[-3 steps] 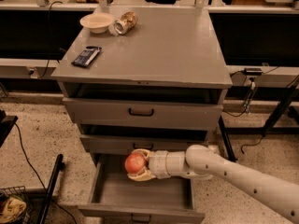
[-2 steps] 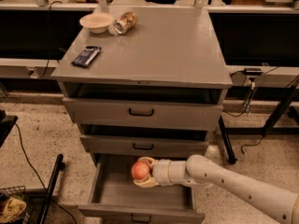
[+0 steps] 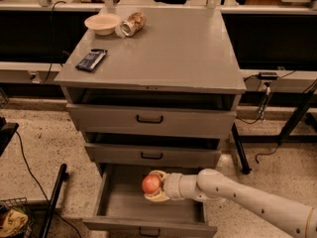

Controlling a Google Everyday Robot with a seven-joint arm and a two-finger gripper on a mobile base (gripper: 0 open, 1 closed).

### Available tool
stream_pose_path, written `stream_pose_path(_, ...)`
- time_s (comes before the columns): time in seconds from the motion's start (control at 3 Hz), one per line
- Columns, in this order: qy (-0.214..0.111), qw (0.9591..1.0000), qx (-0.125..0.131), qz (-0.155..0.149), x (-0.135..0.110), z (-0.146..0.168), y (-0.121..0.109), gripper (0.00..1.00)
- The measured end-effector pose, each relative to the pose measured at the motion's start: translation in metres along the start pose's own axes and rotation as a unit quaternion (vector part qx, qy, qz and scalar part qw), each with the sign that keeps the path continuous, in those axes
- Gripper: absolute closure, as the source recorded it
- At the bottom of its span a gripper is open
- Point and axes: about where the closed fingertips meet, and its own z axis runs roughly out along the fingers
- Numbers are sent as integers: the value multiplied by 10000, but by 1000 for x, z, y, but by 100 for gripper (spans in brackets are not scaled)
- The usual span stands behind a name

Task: Place apple into bottom drawer

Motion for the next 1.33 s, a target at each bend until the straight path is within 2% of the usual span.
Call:
stream_pose_path(0.33, 338, 9992, 65, 224, 33, 18, -7, 100)
stream_pose_path(0.67, 579, 9964, 174, 601, 116, 43, -13, 100)
stream_pose_path(1.0, 327, 9962, 271, 760, 165, 53, -10, 100)
stream_pose_path(1.33, 101, 9961, 333, 805, 194, 57, -10, 82)
